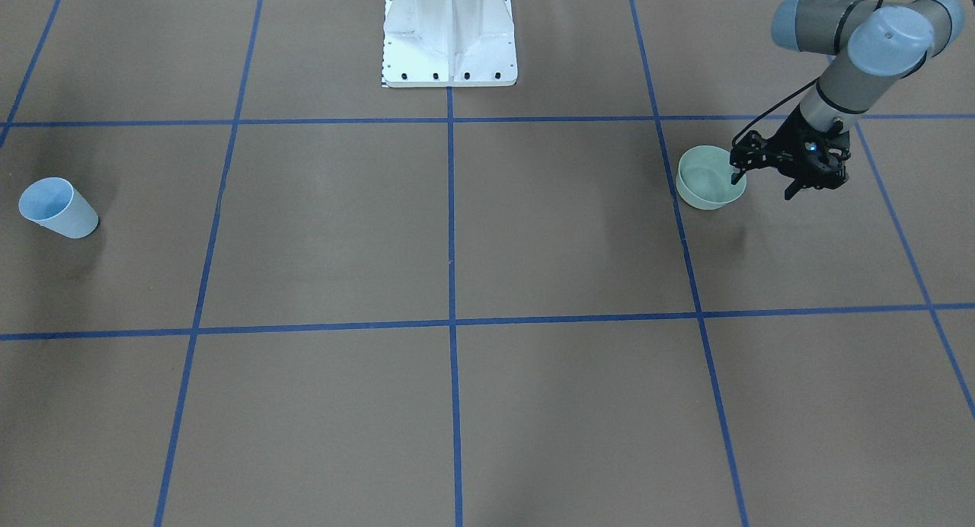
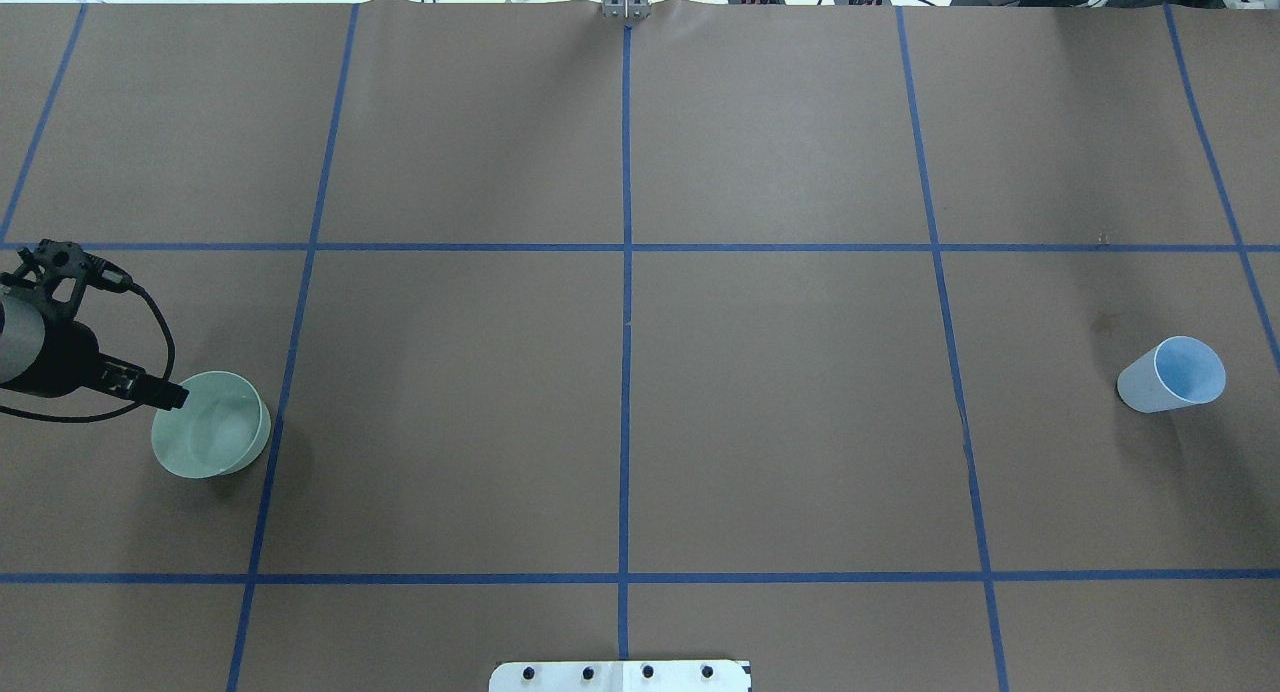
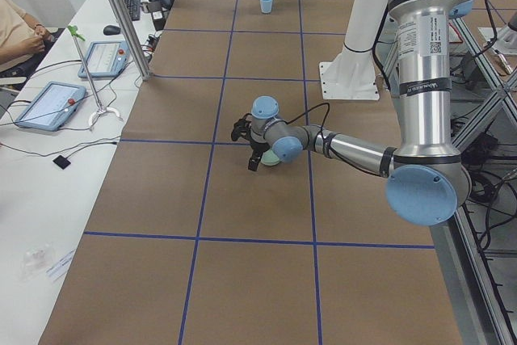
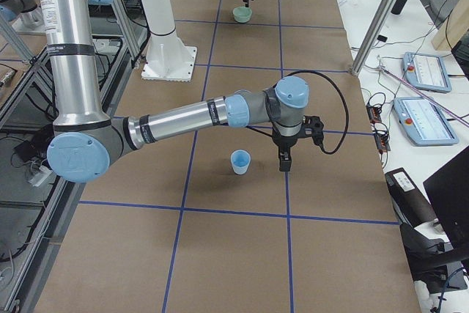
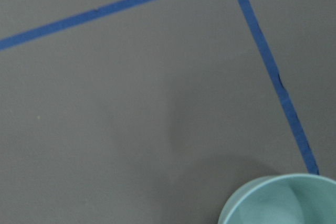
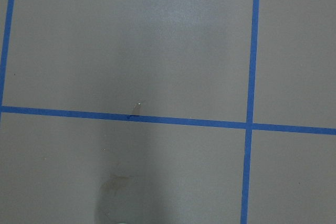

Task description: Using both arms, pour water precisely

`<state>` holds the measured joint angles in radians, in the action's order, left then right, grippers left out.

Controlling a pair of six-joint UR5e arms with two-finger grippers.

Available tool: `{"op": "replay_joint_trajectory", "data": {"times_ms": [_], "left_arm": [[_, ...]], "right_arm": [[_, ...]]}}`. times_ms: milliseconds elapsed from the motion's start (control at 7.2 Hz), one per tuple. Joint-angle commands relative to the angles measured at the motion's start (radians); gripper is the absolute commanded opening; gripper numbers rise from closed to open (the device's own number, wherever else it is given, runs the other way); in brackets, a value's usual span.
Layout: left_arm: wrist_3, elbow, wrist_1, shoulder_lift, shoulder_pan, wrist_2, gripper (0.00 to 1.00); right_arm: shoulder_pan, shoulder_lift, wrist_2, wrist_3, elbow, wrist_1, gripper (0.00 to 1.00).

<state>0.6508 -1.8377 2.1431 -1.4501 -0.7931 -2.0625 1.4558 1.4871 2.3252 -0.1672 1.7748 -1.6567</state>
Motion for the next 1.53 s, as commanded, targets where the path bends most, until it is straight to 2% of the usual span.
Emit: {"op": "replay_joint_trajectory", "data": {"times_ms": [0,139,556,694,833,972,1250,1389], "left_arm": [[0.015,-0.002,0.0,0.004,0.031,-0.004,0.29],[0.009,0.0,0.001,0.004,0.035,-0.004,0.0],[0.003,-0.005,0.0,-0.001,0.038,-0.016,0.0],[0.001,-0.006,-0.006,-0.012,0.038,-0.063,0.0],[0.004,-0.011,-0.008,-0.018,0.006,-0.203,0.0],[0.009,-0.024,-0.052,-0.05,-0.027,-0.223,0.0],[0.013,-0.069,-0.382,-0.262,-0.031,-0.217,0.0],[0.016,-0.057,-0.475,-0.364,-0.031,-0.214,0.0]], "right_arm": [[0.0,0.008,-0.001,0.0,0.002,0.0,1.0],[0.0,0.008,-0.001,0.001,0.002,0.0,1.0],[0.0,0.008,-0.001,0.001,0.005,0.0,1.0],[0.0,0.008,-0.001,0.001,0.003,0.0,1.0],[0.0,0.008,-0.001,0.001,0.003,0.0,1.0],[0.0,0.008,-0.001,0.0,0.005,0.0,1.0],[0.0,0.007,-0.001,0.0,0.003,0.0,1.0],[0.0,0.007,-0.001,0.0,0.002,0.0,1.0]]}}
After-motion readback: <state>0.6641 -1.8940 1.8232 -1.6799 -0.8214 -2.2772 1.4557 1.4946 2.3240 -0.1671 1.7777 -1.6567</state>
